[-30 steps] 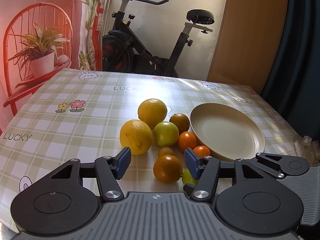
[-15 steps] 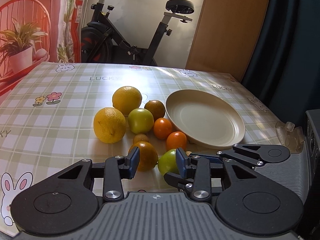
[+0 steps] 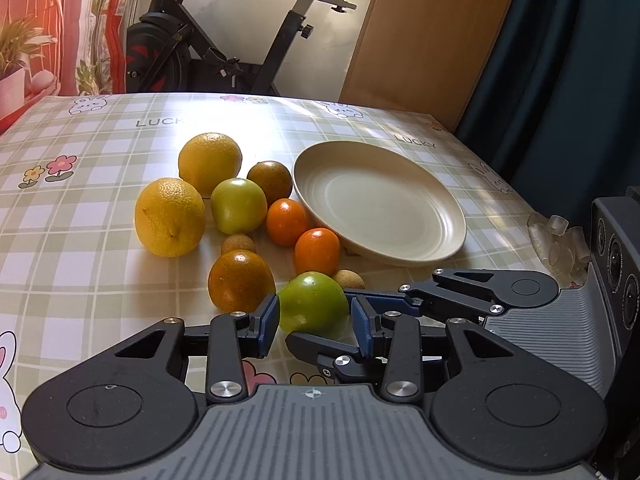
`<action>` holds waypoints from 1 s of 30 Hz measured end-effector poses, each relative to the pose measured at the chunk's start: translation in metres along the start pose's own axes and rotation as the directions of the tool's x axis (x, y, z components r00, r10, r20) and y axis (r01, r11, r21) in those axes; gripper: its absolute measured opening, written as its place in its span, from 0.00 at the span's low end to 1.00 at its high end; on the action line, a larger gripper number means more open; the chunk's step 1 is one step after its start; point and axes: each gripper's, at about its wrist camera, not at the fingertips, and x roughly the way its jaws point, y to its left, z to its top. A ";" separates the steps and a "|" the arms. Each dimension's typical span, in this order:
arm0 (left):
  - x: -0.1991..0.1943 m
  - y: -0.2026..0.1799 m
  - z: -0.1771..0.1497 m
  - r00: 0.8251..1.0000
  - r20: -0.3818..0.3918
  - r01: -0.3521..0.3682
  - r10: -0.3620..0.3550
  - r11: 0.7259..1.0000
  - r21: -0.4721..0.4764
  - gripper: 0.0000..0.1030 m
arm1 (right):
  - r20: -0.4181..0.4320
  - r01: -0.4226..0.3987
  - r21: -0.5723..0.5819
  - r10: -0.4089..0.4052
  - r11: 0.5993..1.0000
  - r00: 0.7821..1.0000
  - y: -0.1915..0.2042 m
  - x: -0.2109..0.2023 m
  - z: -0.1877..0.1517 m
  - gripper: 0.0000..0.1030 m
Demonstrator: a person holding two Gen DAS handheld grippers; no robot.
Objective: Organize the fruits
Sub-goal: 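Close the left gripper around the green apple and lift it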
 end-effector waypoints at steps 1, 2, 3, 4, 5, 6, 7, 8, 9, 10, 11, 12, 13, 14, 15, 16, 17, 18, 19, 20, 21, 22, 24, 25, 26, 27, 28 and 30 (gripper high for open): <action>-0.001 0.001 0.000 1.000 -0.003 0.000 0.000 1.000 -0.008 0.41 | -0.001 -0.002 0.002 0.002 1.000 1.000 0.000 0.000 0.000 0.46; 0.000 0.002 0.001 1.000 -0.007 -0.001 0.001 1.000 -0.015 0.41 | -0.001 -0.004 0.004 0.004 1.000 1.000 -0.001 0.001 -0.001 0.46; 0.001 0.002 0.001 1.000 -0.009 -0.001 0.001 1.000 -0.019 0.41 | 0.000 -0.006 0.007 0.006 1.000 1.000 -0.001 0.001 -0.001 0.46; 0.002 0.003 0.001 1.000 -0.012 0.000 -0.001 1.000 -0.022 0.41 | 0.001 -0.008 0.010 0.008 1.000 1.000 -0.002 0.001 -0.001 0.46; 0.003 0.003 0.001 1.000 -0.015 0.002 -0.002 1.000 -0.024 0.41 | 0.002 -0.010 0.013 0.010 1.000 1.000 -0.002 0.002 -0.001 0.46; 0.005 0.002 0.001 1.000 -0.019 0.004 -0.004 1.000 -0.026 0.41 | 0.001 -0.011 0.015 0.011 1.000 1.000 -0.003 0.002 -0.001 0.46; 0.009 0.004 0.003 1.000 -0.026 0.007 -0.007 1.000 -0.031 0.41 | 0.001 -0.013 0.017 0.013 1.000 1.000 -0.003 0.003 -0.002 0.46; 0.010 0.004 0.003 1.000 -0.029 0.011 -0.012 0.999 -0.035 0.41 | 0.000 -0.015 0.019 0.015 1.000 1.000 -0.003 0.003 -0.002 0.46; 0.011 0.004 0.003 0.999 -0.029 0.013 -0.014 0.999 -0.039 0.41 | -0.002 -0.016 0.020 0.016 1.000 1.000 -0.003 0.003 -0.002 0.46; 0.012 0.004 0.004 1.000 -0.027 0.013 -0.015 0.999 -0.042 0.41 | -0.002 -0.018 0.021 0.018 1.000 1.000 -0.003 0.004 -0.003 0.46; 0.013 0.005 0.004 1.000 -0.024 0.014 -0.015 0.999 -0.044 0.41 | -0.002 -0.017 0.023 0.018 1.000 1.000 -0.003 0.004 -0.003 0.46; 0.014 0.005 0.004 1.000 -0.022 0.014 -0.015 0.999 -0.047 0.41 | -0.002 -0.016 0.025 0.017 1.000 1.000 -0.004 0.004 -0.003 0.46; 0.013 0.005 0.005 1.000 -0.019 0.015 -0.016 0.999 -0.050 0.42 | -0.003 -0.015 0.029 0.015 0.999 1.000 -0.005 0.005 -0.003 0.46; 0.013 0.005 0.005 1.000 -0.017 0.015 -0.016 0.999 -0.050 0.42 | -0.003 -0.014 0.032 0.014 0.999 1.000 -0.005 0.005 -0.003 0.46; 0.013 0.004 0.005 1.000 -0.015 0.014 -0.014 0.999 -0.049 0.42 | -0.003 -0.014 0.036 0.014 0.999 1.000 -0.006 0.006 -0.003 0.46; 0.013 0.003 0.005 1.000 -0.014 0.012 -0.012 0.999 -0.048 0.42 | -0.004 -0.013 0.040 0.014 0.999 1.000 -0.006 0.006 -0.003 0.46; 0.013 0.003 0.005 1.000 -0.013 0.011 -0.012 0.999 -0.046 0.42 | -0.004 -0.013 0.042 0.013 0.999 1.000 -0.007 0.006 -0.003 0.45; 0.013 0.003 0.004 1.000 -0.012 0.012 -0.013 0.999 -0.047 0.42 | -0.003 -0.013 0.043 0.013 0.999 1.000 -0.007 0.006 -0.003 0.45; 0.013 0.004 0.004 1.000 -0.011 0.013 -0.013 0.999 -0.048 0.43 | -0.003 -0.012 0.044 0.013 0.999 1.000 -0.007 0.006 -0.003 0.45; 0.013 0.004 0.004 1.000 -0.009 0.012 -0.013 0.999 -0.047 0.44 | -0.002 -0.011 0.043 0.011 0.999 1.000 -0.007 0.005 -0.003 0.45; 0.014 0.004 0.004 1.000 -0.009 0.008 -0.008 0.999 -0.044 0.45 | -0.002 -0.009 0.041 0.009 0.999 1.000 -0.006 0.005 -0.003 0.45; 0.014 0.004 0.004 1.000 -0.007 0.007 -0.007 0.999 -0.040 0.46 | -0.001 -0.008 0.041 0.008 0.999 1.000 -0.006 0.005 -0.003 0.44; 0.014 0.003 0.005 1.000 -0.005 0.001 -0.001 0.999 -0.032 0.45 | 0.002 -0.007 0.041 0.007 0.999 1.000 -0.006 0.004 -0.003 0.44; 0.013 0.002 0.005 1.000 -0.003 -0.002 0.002 1.000 -0.029 0.45 | 0.003 -0.005 0.041 0.005 0.999 1.000 -0.006 0.004 -0.003 0.44; 0.013 0.002 0.005 1.000 -0.002 -0.003 0.003 1.000 -0.026 0.45 | 0.003 -0.005 0.043 0.005 0.999 1.000 -0.006 0.004 -0.003 0.44; 0.013 0.002 0.005 1.000 -0.002 -0.004 0.004 1.000 -0.023 0.45 | 0.005 -0.008 0.047 0.007 0.999 1.000 -0.006 0.004 -0.003 0.44; 0.014 0.002 0.005 1.000 -0.001 -0.003 0.003 1.000 -0.020 0.45 | 0.007 -0.011 0.052 0.010 0.999 1.000 -0.007 0.005 -0.004 0.44; 0.015 0.002 0.005 1.000 0.004 -0.001 0.001 1.000 -0.021 0.46 | 0.012 -0.022 0.076 0.021 0.997 1.000 -0.010 0.004 -0.004 0.44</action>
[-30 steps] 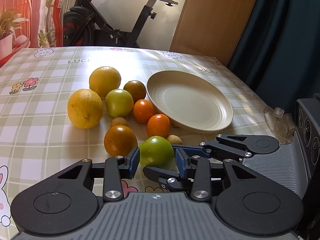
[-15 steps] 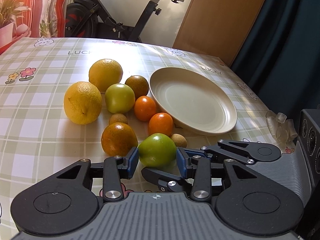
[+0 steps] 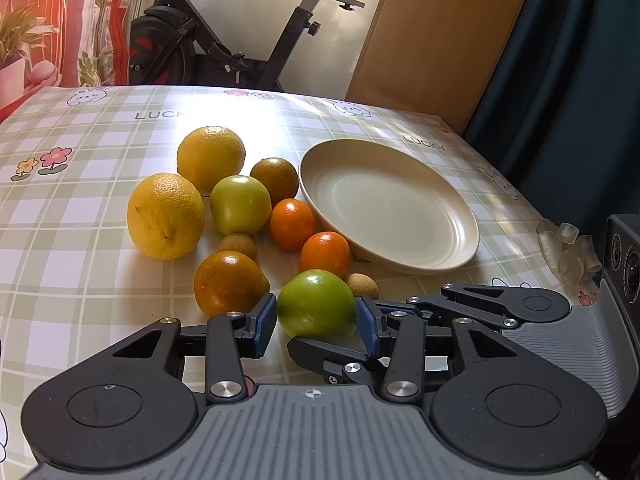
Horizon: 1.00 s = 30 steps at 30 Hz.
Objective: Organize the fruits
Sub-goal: 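Close the left gripper around the green apple and lift it, then carry the green apple onto the white plate and open the left gripper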
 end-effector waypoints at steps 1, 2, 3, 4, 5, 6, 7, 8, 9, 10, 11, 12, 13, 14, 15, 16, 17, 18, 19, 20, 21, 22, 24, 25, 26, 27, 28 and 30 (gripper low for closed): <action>0.000 0.001 0.000 1.000 0.002 0.002 -0.002 1.000 -0.003 0.46 | 0.001 -0.004 0.009 0.004 1.000 1.000 -0.001 0.000 0.000 0.44; -0.001 0.001 0.000 1.000 0.004 0.001 -0.001 1.000 -0.003 0.46 | 0.002 -0.007 0.014 0.007 1.000 1.000 -0.002 0.000 0.000 0.44; -0.001 0.001 0.000 1.000 0.007 -0.003 0.003 1.000 -0.001 0.46 | 0.003 -0.006 0.014 0.006 1.000 1.000 -0.001 0.000 0.000 0.44; -0.002 0.001 0.000 1.000 0.010 -0.006 0.006 1.000 -0.001 0.46 | 0.003 -0.004 0.010 0.004 1.000 1.000 -0.001 0.000 0.000 0.44; -0.002 0.001 0.000 1.000 0.014 -0.006 0.006 1.000 -0.004 0.46 | 0.004 -0.002 0.007 0.002 1.000 1.000 0.000 0.000 0.000 0.44; -0.002 0.002 0.000 1.000 0.014 -0.003 0.003 1.000 -0.008 0.46 | 0.006 -0.002 0.006 0.002 1.000 1.000 0.000 0.000 0.000 0.44; -0.001 0.003 0.000 1.000 0.011 0.002 -0.002 1.000 -0.012 0.47 | 0.008 -0.003 0.006 0.003 1.000 1.000 0.000 -0.001 0.000 0.44; 0.000 0.003 0.000 1.000 0.008 0.005 -0.005 1.000 -0.013 0.48 | 0.010 -0.003 0.006 0.003 1.000 1.000 0.000 -0.001 0.000 0.44; 0.001 0.003 0.000 1.000 0.005 0.006 -0.006 1.000 -0.012 0.48 | 0.010 -0.003 0.007 0.002 1.000 1.000 0.000 -0.001 0.000 0.44; 0.002 0.003 0.000 1.000 -0.001 0.008 -0.008 1.000 -0.010 0.48 | 0.009 -0.003 0.008 0.003 1.000 1.000 0.000 -0.001 0.000 0.44; 0.003 0.003 -0.001 1.000 -0.004 0.010 -0.010 1.000 -0.008 0.48 | 0.008 -0.003 0.009 0.003 1.000 1.000 -0.001 -0.001 0.000 0.44; 0.004 0.003 -0.001 1.000 -0.006 0.010 -0.010 1.000 -0.006 0.48 | 0.008 -0.004 0.012 0.004 1.000 1.000 -0.001 -0.001 0.000 0.44; 0.005 0.003 -0.001 1.000 -0.006 0.011 -0.011 1.000 -0.006 0.49 | 0.007 -0.005 0.013 0.005 1.000 1.000 -0.001 -0.001 0.000 0.45; 0.006 0.004 -0.001 1.000 -0.006 0.012 -0.012 1.000 -0.007 0.49 | 0.006 -0.006 0.015 0.006 1.000 1.000 -0.001 -0.001 0.000 0.45; 0.006 0.004 0.000 1.000 -0.005 0.012 -0.012 1.000 -0.007 0.49 | 0.006 -0.007 0.016 0.007 1.000 1.000 -0.001 0.000 0.000 0.45; 0.005 0.003 -0.001 1.000 -0.002 0.012 -0.012 1.000 -0.007 0.49 | 0.005 -0.006 0.015 0.006 1.000 1.000 -0.001 0.000 0.000 0.45; 0.004 0.003 -0.002 1.000 0.002 0.009 -0.009 1.000 -0.004 0.48 | 0.005 -0.007 0.017 0.007 1.000 1.000 -0.002 0.001 0.000 0.45; 0.002 0.002 -0.002 1.000 0.012 0.007 -0.007 1.000 0.000 0.48 | 0.004 -0.007 0.018 0.007 1.000 1.000 -0.002 0.001 0.000 0.45; 0.000 0.002 -0.002 1.000 0.023 0.007 -0.007 1.000 0.004 0.47 | 0.004 -0.008 0.020 0.008 1.000 1.000 -0.002 0.002 0.000 0.45; -0.002 0.001 -0.002 0.999 0.035 0.007 -0.008 1.000 0.009 0.46 | 0.004 -0.009 0.020 0.009 1.000 1.000 -0.002 0.002 0.000 0.45; -0.005 0.000 -0.002 0.999 0.049 0.007 -0.007 1.000 0.016 0.46 | 0.005 -0.008 0.020 0.008 1.000 1.000 -0.002 0.002 0.000 0.45; -0.007 -0.002 -0.001 0.998 0.061 0.003 -0.004 1.000 0.025 0.46 | 0.006 -0.009 0.021 0.009 1.000 1.000 -0.002 0.002 0.000 0.45; -0.009 -0.005 -0.001 0.998 0.070 -0.009 0.006 0.999 0.041 0.46 | 0.026 -0.011 0.022 0.011 1.000 1.000 -0.003 -0.001 0.000 0.45; -0.008 -0.005 -0.001 0.998 0.070 -0.010 0.007 0.999 0.041 0.46 | 0.037 -0.012 0.020 0.011 1.000 0.999 -0.002 -0.003 0.001 0.45; -0.008 -0.005 -0.001 0.998 0.067 -0.009 0.006 0.999 0.040 0.46 | 0.048 -0.012 0.017 0.011 1.000 0.999 -0.002 -0.006 0.002 0.45; -0.008 -0.005 -0.001 0.998 0.066 -0.009 0.007 0.999 0.040 0.46 | 0.053 -0.010 0.014 0.010 1.000 0.999 -0.001 -0.007 0.003 0.45; -0.009 -0.005 -0.001 0.998 0.070 -0.010 0.007 0.999 0.043 0.46 | 0.053 -0.008 0.011 0.008 1.000 0.999 0.000 -0.007 0.003 0.45; -0.012 -0.007 0.000 0.997 0.083 -0.012 0.008 0.999 0.052 0.46 | 0.051 -0.010 0.014 0.010 1.000 0.999 -0.001 -0.007 0.003 0.45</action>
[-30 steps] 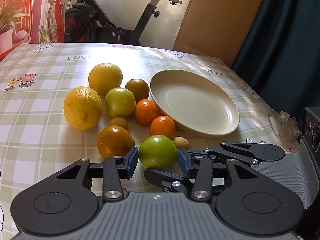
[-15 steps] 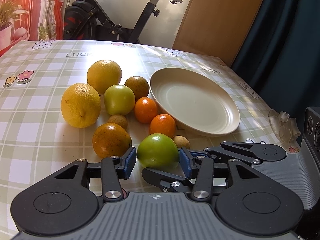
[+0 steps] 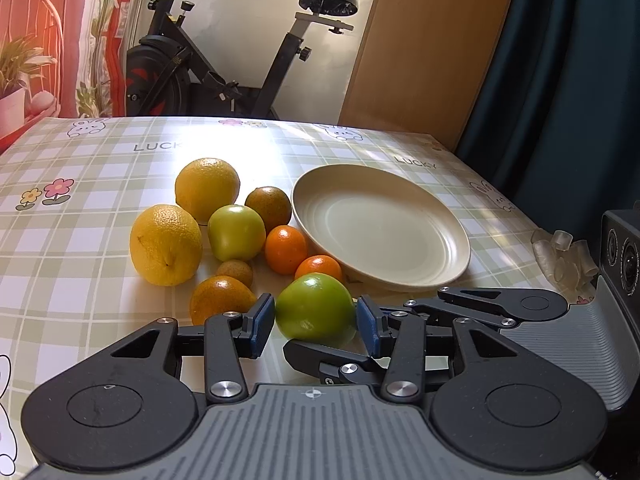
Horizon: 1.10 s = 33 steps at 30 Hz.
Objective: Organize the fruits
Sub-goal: 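Carry the green apple onto the white plate and open the left gripper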
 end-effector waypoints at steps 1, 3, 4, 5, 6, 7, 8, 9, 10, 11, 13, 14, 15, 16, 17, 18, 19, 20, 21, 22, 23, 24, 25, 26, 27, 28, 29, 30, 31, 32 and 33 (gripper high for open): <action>-0.001 -0.002 0.002 1.000 0.010 0.001 -0.001 1.000 0.011 0.46 | 0.003 0.001 -0.001 -0.001 1.000 1.000 0.000 -0.001 0.000 0.45; -0.002 -0.005 0.006 1.000 0.023 0.004 -0.005 0.999 0.036 0.46 | 0.017 0.008 -0.009 -0.008 1.000 1.000 0.001 -0.002 0.001 0.45; -0.001 -0.008 0.008 1.000 0.029 0.007 -0.008 0.999 0.048 0.46 | 0.029 0.015 -0.012 -0.015 1.000 0.999 0.001 -0.004 0.002 0.45; 0.000 -0.010 0.011 0.999 0.037 0.011 -0.013 0.998 0.060 0.46 | 0.039 0.021 -0.012 -0.021 1.000 0.999 0.001 -0.005 0.003 0.45; 0.001 -0.012 0.014 0.999 0.042 0.014 -0.017 0.997 0.069 0.46 | 0.046 0.026 -0.006 -0.025 1.000 0.999 -0.001 -0.006 0.004 0.44; 0.003 -0.015 0.018 0.999 0.049 0.019 -0.023 0.996 0.085 0.46 | 0.052 0.030 0.001 -0.030 1.000 0.998 -0.002 -0.007 0.006 0.44; 0.005 -0.017 0.022 0.998 0.053 0.024 -0.029 0.995 0.096 0.46 | 0.059 0.037 0.012 -0.038 0.999 0.998 -0.005 -0.009 0.008 0.44; 0.007 -0.020 0.026 0.998 0.059 0.033 -0.039 0.994 0.107 0.46 | 0.065 0.043 0.024 -0.045 0.999 0.997 -0.008 -0.009 0.009 0.45; 0.010 -0.023 0.030 0.997 0.062 0.041 -0.048 0.993 0.113 0.46 | 0.069 0.049 0.035 -0.051 0.998 0.996 -0.011 -0.010 0.011 0.45; 0.013 -0.024 0.034 0.996 0.064 0.049 -0.057 0.992 0.116 0.46 | 0.075 0.056 0.053 -0.060 0.997 0.995 -0.016 -0.010 0.014 0.45; 0.022 -0.028 0.041 0.995 0.066 0.066 -0.074 0.991 0.118 0.46 | 0.083 0.065 0.083 -0.072 0.994 0.994 -0.024 -0.010 0.018 0.45; 0.026 -0.029 0.044 0.995 0.065 0.071 -0.079 0.990 0.118 0.46 | 0.087 0.073 0.098 -0.081 0.993 0.993 -0.030 -0.010 0.020 0.45; 0.032 -0.030 0.047 0.995 0.062 0.073 -0.081 0.990 0.119 0.46 | 0.091 0.081 0.105 -0.090 0.991 0.992 -0.034 -0.009 0.022 0.45; 0.036 -0.031 0.049 0.995 0.058 0.071 -0.078 0.990 0.121 0.46 | 0.094 0.090 0.106 -0.100 0.990 0.991 -0.037 -0.008 0.023 0.45; 0.041 -0.031 0.051 0.996 0.052 0.069 -0.076 0.990 0.121 0.46 | 0.097 0.101 0.101 -0.111 0.990 0.989 -0.040 -0.007 0.025 0.45; 0.044 -0.031 0.052 0.996 0.048 0.068 -0.074 0.991 0.118 0.46 | 0.100 0.110 0.095 -0.119 0.989 0.988 -0.043 -0.005 0.026 0.45; 0.048 -0.028 0.053 0.997 0.041 0.066 -0.071 0.992 0.109 0.46 | 0.101 0.113 0.094 -0.122 0.989 0.987 -0.046 -0.002 0.026 0.45; 0.052 -0.027 0.054 0.997 0.035 0.064 -0.068 0.993 0.102 0.46 | 0.101 0.114 0.095 -0.123 0.989 0.987 -0.049 0.001 0.027 0.45; 0.054 -0.026 0.055 0.997 0.028 0.062 -0.065 0.994 0.094 0.46 | 0.101 0.114 0.095 -0.124 0.989 0.987 -0.051 0.004 0.026 0.45; 0.057 -0.024 0.057 0.998 0.023 0.060 -0.062 0.994 0.087 0.46 | 0.101 0.115 0.093 -0.125 0.989 0.987 -0.053 0.007 0.027 0.45; 0.059 -0.022 0.058 0.998 0.018 0.057 -0.058 0.995 0.080 0.46 | 0.102 0.116 0.089 -0.125 0.989 0.987 -0.055 0.010 0.027 0.45; 0.063 -0.020 0.060 0.998 0.013 0.054 -0.055 0.996 0.073 0.46 | 0.103 0.118 0.086 -0.127 0.989 0.987 -0.056 0.012 0.027 0.45; 0.065 -0.018 0.063 0.999 0.008 0.051 -0.051 0.996 0.067 0.46 | 0.106 0.119 0.080 -0.127 0.990 0.986 -0.057 0.015 0.026 0.45; 0.067 -0.016 0.064 0.999 0.004 0.046 -0.046 0.997 0.061 0.46 | 0.109 0.118 0.077 -0.126 0.990 0.986 -0.058 0.018 0.026 0.45; 0.069 -0.015 0.066 0.999 0.001 0.040 -0.040 0.998 0.056 0.46 | 0.112 0.117 0.073 -0.125 0.990 0.986 -0.059 0.020 0.027 0.45; 0.071 -0.014 0.067 0.999 0.000 0.034 -0.034 0.998 0.052 0.46 | 0.115 0.115 0.069 -0.122 0.991 0.986 -0.061 0.023 0.027 0.45; 0.073 -0.013 0.069 1.000 0.000 0.026 -0.026 0.998 0.051 0.46 | 0.117 0.113 0.066 -0.120 0.991 0.986 -0.062 0.025 0.028 0.45; 0.075 -0.012 0.070 1.000 -0.001 0.018 -0.018 0.999 0.050 0.46 | 0.121 0.112 0.062 -0.118 0.992 0.986 -0.063 0.028 0.028 0.45; 0.077 -0.011 0.072 1.000 -0.002 0.011 -0.011 0.999 0.048 0.46 | 0.130 0.110 0.058 -0.117 0.992 0.985 -0.063 0.030 0.029 0.45; 0.078 -0.010 0.073 1.000 -0.005 0.005 -0.004 0.999 0.047 0.46 | 0.139 0.112 0.051 -0.118 0.992 0.983 -0.064 0.032 0.029 0.45; 0.080 -0.010 0.074 1.000 -0.008 -0.002 0.002 0.999 0.047 0.46 | 0.146 0.114 0.043 -0.119 0.993 0.982 -0.063 0.033 0.029 0.45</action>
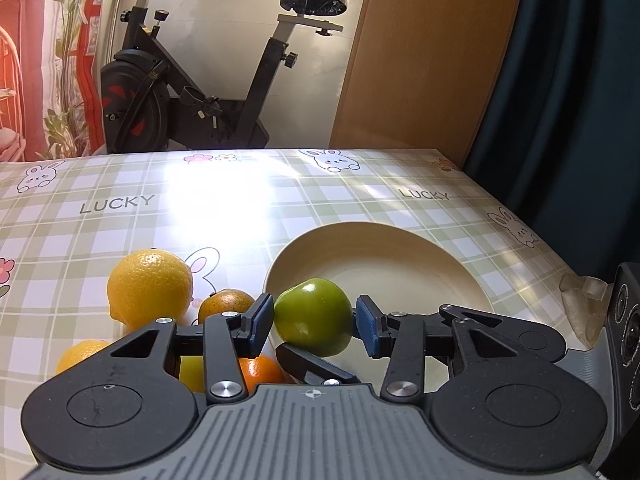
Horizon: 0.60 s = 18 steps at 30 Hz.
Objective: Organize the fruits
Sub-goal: 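Carry the green apple onto the white plate and open the left gripper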
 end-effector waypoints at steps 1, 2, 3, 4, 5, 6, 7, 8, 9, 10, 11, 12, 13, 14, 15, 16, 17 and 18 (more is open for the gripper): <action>0.003 0.001 0.001 1.000 -0.007 -0.009 0.009 1.000 0.005 0.46 | 0.007 0.001 -0.006 -0.001 1.000 1.000 0.000 0.002 0.000 0.45; 0.005 0.001 0.002 1.000 -0.010 -0.012 0.012 1.000 0.007 0.46 | 0.008 -0.002 -0.005 0.002 1.000 1.000 0.000 0.004 0.001 0.45; 0.007 0.001 0.004 1.000 -0.014 -0.014 0.014 1.000 0.008 0.46 | 0.008 -0.005 -0.002 0.005 1.000 1.000 -0.001 0.006 0.002 0.45; 0.010 0.002 0.005 1.000 -0.019 -0.013 0.014 1.000 0.009 0.46 | 0.009 -0.009 0.004 0.009 1.000 1.000 -0.002 0.008 0.002 0.45; 0.011 0.002 0.006 1.000 -0.024 -0.011 0.011 1.000 0.011 0.46 | 0.008 -0.011 0.011 0.011 1.000 1.000 -0.003 0.009 0.003 0.45; 0.013 0.001 0.007 1.000 -0.030 -0.009 0.010 1.000 0.017 0.46 | 0.007 -0.014 0.022 0.014 1.000 1.000 -0.005 0.011 0.003 0.45; 0.014 0.000 0.006 0.999 -0.036 -0.007 0.008 1.000 0.022 0.46 | 0.005 -0.017 0.034 0.017 0.999 1.000 -0.006 0.012 0.003 0.45; 0.016 0.000 0.006 0.999 -0.042 -0.001 0.002 1.000 0.024 0.46 | 0.003 -0.024 0.058 0.024 0.998 1.000 -0.011 0.013 0.004 0.45; 0.017 -0.001 0.005 0.999 -0.048 0.008 -0.007 1.000 0.022 0.46 | 0.000 -0.033 0.084 0.033 0.996 0.999 -0.015 0.014 0.004 0.46; 0.019 -0.002 0.005 0.999 -0.048 0.004 -0.003 1.000 0.023 0.46 | -0.005 -0.040 0.111 0.041 0.993 0.999 -0.020 0.015 0.005 0.46; 0.019 -0.003 0.004 0.999 -0.048 0.001 0.000 1.000 0.024 0.46 | -0.016 -0.035 0.132 0.037 0.991 0.999 -0.023 0.016 0.005 0.46; 0.019 -0.002 0.003 0.999 -0.048 0.002 -0.001 1.000 0.023 0.46 | -0.031 -0.027 0.159 0.032 0.987 0.999 -0.028 0.018 0.006 0.46; 0.020 -0.002 0.003 0.999 -0.048 0.002 -0.001 1.000 0.021 0.46 | -0.029 -0.031 0.171 0.036 0.985 0.999 -0.030 0.018 0.006 0.46; 0.019 -0.001 0.003 0.999 -0.048 0.000 0.001 1.000 0.020 0.46 | -0.025 -0.031 0.179 0.036 0.983 0.999 -0.032 0.018 0.007 0.46; 0.019 -0.001 0.002 0.999 -0.046 -0.005 0.006 1.000 0.018 0.46 | -0.024 -0.028 0.179 0.033 0.983 0.999 -0.032 0.017 0.007 0.46; 0.018 0.000 0.002 0.999 -0.042 -0.009 0.010 1.000 0.015 0.46 | -0.024 -0.027 0.177 0.032 0.984 0.999 -0.031 0.017 0.007 0.46; 0.017 0.001 0.003 0.999 -0.036 -0.010 0.011 1.000 0.007 0.46 | -0.023 -0.027 0.175 0.032 0.984 0.999 -0.031 0.017 0.007 0.46; 0.014 0.003 0.003 0.999 -0.030 -0.013 0.013 1.000 0.000 0.46 | -0.024 -0.027 0.174 0.032 0.984 0.999 -0.031 0.017 0.007 0.46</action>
